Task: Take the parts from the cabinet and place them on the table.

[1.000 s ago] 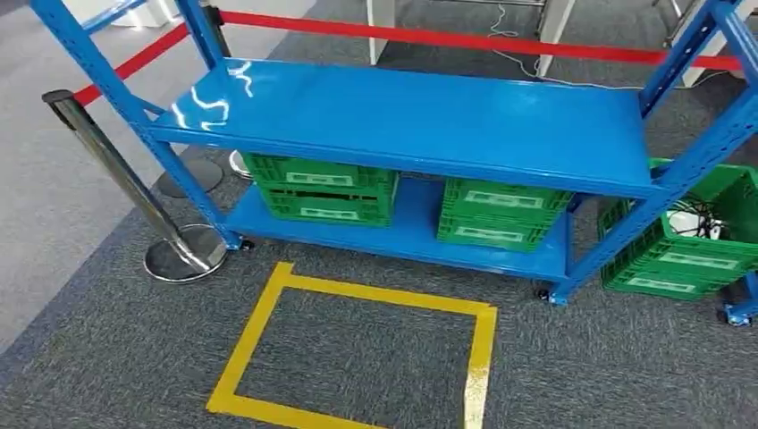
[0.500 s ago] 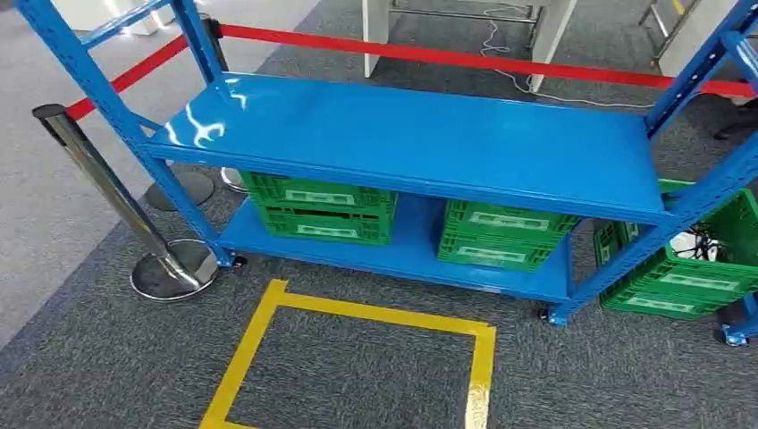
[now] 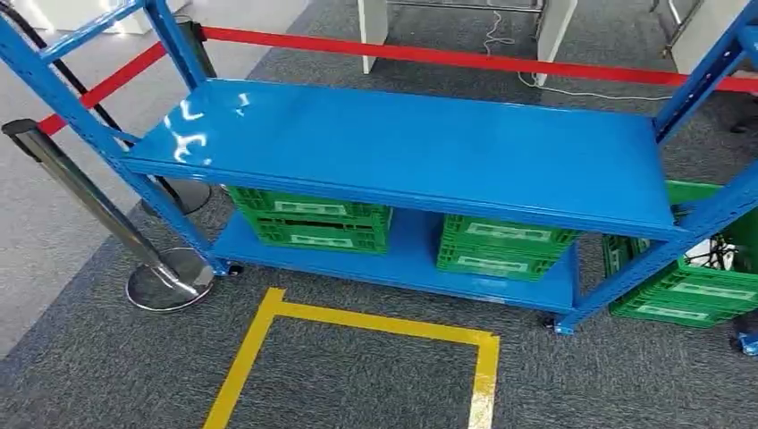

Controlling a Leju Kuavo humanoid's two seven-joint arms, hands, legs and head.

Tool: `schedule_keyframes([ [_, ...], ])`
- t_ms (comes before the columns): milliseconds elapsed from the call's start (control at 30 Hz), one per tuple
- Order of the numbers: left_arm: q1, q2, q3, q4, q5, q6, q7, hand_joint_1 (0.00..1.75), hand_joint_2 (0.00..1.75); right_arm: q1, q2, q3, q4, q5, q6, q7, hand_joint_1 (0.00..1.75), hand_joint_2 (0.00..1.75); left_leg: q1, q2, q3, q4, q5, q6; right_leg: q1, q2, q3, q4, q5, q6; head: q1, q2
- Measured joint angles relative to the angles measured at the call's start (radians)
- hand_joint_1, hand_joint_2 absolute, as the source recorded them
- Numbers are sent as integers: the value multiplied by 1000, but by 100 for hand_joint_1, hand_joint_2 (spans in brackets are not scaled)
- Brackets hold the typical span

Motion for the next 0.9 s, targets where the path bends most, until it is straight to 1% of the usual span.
schedule_keyframes([
  [33, -1, 0, 0, 0, -2, 0, 0, 0, 0, -2, 0, 0, 0, 0, 4, 2, 0, 0, 3, 0, -46, 73, -24, -5, 0, 0, 9, -3, -6, -3, 1, 0],
  [67, 0, 0, 0, 0, -1, 0, 0, 0, 0, -3, 0, 0, 0, 0, 8, 3, 0, 0, 4, 0, -93, 141, -57, -9, 0, 1, 17, -4, -14, -4, 2, 0],
  [100, 1, 0, 0, 0, -2, 0, 0, 0, 0, -3, 0, 0, 0, 0, 10, 5, 0, 0, 4, 0, -129, 183, -82, -10, 0, 3, 26, -4, -22, -5, 1, 0],
  [133, 3, 0, 0, 0, -1, 0, 0, 0, 0, -2, 0, 0, 0, 0, 10, 5, 0, 0, 4, 0, -148, 188, -83, -9, 0, 4, 39, -4, -32, -3, 1, 0],
  [167, 5, 0, 0, 0, -1, 0, 0, 0, 0, -2, 0, 0, 0, 1, 10, 5, 0, 0, 4, 0, -150, 159, -58, -6, 0, 6, 54, -4, -42, -2, 1, 0],
  [200, 5, 0, 0, 0, -1, -1, 0, 0, 0, -1, 0, 0, 0, 1, 10, 7, 0, 0, 3, 0, -138, 100, -7, -2, 0, 6, 70, -5, -53, -1, 1, 0],
  [233, 5, 0, 0, 0, -1, -1, 0, 0, 0, 0, 0, 0, 0, 1, 10, 8, 0, 0, 1, 0, -120, 20, 59, 5, 0, 6, 87, -5, -64, 0, 2, 0],
  [267, 7, 1, 0, 0, -1, 0, 0, 0, 0, 2, 0, 0, 0, 1, 11, 8, 0, 0, -3, 2, -108, -55, 138, 15, 0, 5, 82, -9, -73, 2, 1, 0],
  [300, 7, 2, 0, 1, 0, -1, 0, 0, 0, 0, 0, 0, 2, 1, 11, 8, 0, 0, -10, 3, -114, -49, 99, 19, 3, 10, 104, -2, -80, 8, 0, 0],
  [333, 6, 3, 0, 1, -1, -1, 0, 0, 0, -4, 0, 0, 2, 1, 11, 7, 0, 0, -15, 0, -104, -72, 89, 27, 3, 9, 88, -6, -89, 18, -4, 0],
  [367, 8, 2, 0, 1, -1, -1, 1, 0, 0, -6, 0, 0, 1, 2, 11, 8, 0, 0, -16, 0, -98, -72, 107, 35, 2, 8, 100, -18, -91, 23, -3, 0],
  [400, 9, 3, 0, 1, 0, -1, 1, 0, 0, -4, 0, 0, 2, 1, 12, 9, 0, 0, -15, -1, -88, -84, 104, 42, 3, 9, 120, -8, -76, 32, -6, 0],
  [433, 8, 1, 0, 1, -2, -1, 1, 0, 0, -5, 0, 0, 1, 2, 12, 8, 0, 0, -12, -6, -70, -96, 107, 47, 3, 6, 131, -15, -78, 37, -3, 0],
  [467, 7, 2, 1, 1, 0, -1, 1, 0, 0, -6, 0, 0, 1, 2, 12, 9, 0, 0, -10, -5, -50, -112, 105, 50, 2, 6, 123, -1, -90, 40, -3, 0],
  [500, 6, 2, 1, 1, -2, 0, 1, 0, 0, -10, 0, 0, 1, 2, 13, 8, 0, 0, -9, -6, -41, -116, 100, 58, 2, 6, 100, 42, -108, 42, 1, 0],
  [533, 2, 2, 1, 1, -2, 0, 1, 0, 0, -10, 0, 0, 1, 2, 13, 8, 0, 0, -9, -5, -39, -116, 96, 63, 1, 6, 56, 105, -136, 45, 3, 0],
  [567, 0, 1, 1, 1, -1, -3, 1, 0, 0, -13, 0, 0, 1, 2, 13, 8, 0, 0, -10, -5, -36, -116, 89, 63, 0, 6, 8, 171, -166, 46, 4, 0],
  [600, 1, -1, 1, 1, -1, -3, 1, 0, 0, -13, 0, 0, 1, 2, 13, 8, 0, 0, -12, -5, -31, -116, 82, 64, 0, 6, -39, 228, -186, 49, 5, 0],
  [633, 1, -1, 1, 1, -1, -3, 1, 0, 0, -12, 0, 0, 1, 2, 13, 8, 0, 0, -12, -6, -23, -116, 74, 64, 0, 6, -70, 249, -178, 53, 5, 0],
  [667, 3, -1, 1, 1, -1, -3, 1, 0, 0, -10, 0, 0, 1, 2, 14, 8, 0, 0, -13, -7, -11, -116, 65, 63, 0, 6, -80, 226, -137, 53, 5, 0],
  [700, 5, -1, 1, 1, 0, -3, 2, 0, 0, -7, 0, 0, 1, 2, 14, 11, 0, 0, -13, -8, 3, -116, 56, 63, 1, 6, -72, 170, -82, 51, 6, 0],
  [733, 6, -1, 1, 1, 0, -3, 2, 0, 0, -5, 0, 0, 1, 2, 15, 11, 0, 0, -13, -9, 19, -116, 45, 61, 1, 6, -53, 89, -15, 48, 6, 0],
  [767, 6, -2, 1, 1, 0, -3, 2, 0, 0, -5, 0, 0, 1, 2, 15, 11, 0, 0, -13, -9, 32, -116, 35, 58, 3, 6, -42, 25, 33, 39, 6, 0],
  [800, 6, -3, 1, 3, 0, -3, 2, 0, 0, -2, -2, 0, 3, 2, 16, 13, 0, 0, -12, -9, 33, -120, 31, 54, 7, 6, -48, 44, 23, 36, 2, 0],
  [833, 3, -3, 1, 3, 0, -3, 2, 0, 0, -7, -2, 0, 3, 2, 17, 12, 0, 0, -12, -9, 28, -118, 28, 47, 14, 4, -43, 1, 2, 29, 4, 0],
  [867, 1, -4, 1, 3, 0, -3, 2, 0, 0, -5, -2, 0, 3, 2, 17, 13, 0, 0, -11, -8, 30, -120, 26, 40, 14, 3, -38, 9, 27, 21, 7, 0],
  [900, 2, -6, 1, 3, 0, -3, 2, 0, 0, -3, -3, 0, 3, 3, 17, 14, 0, 0, -12, -7, 39, -116, 28, 35, 17, 3, -43, 0, 20, 13, 0, 0],
])
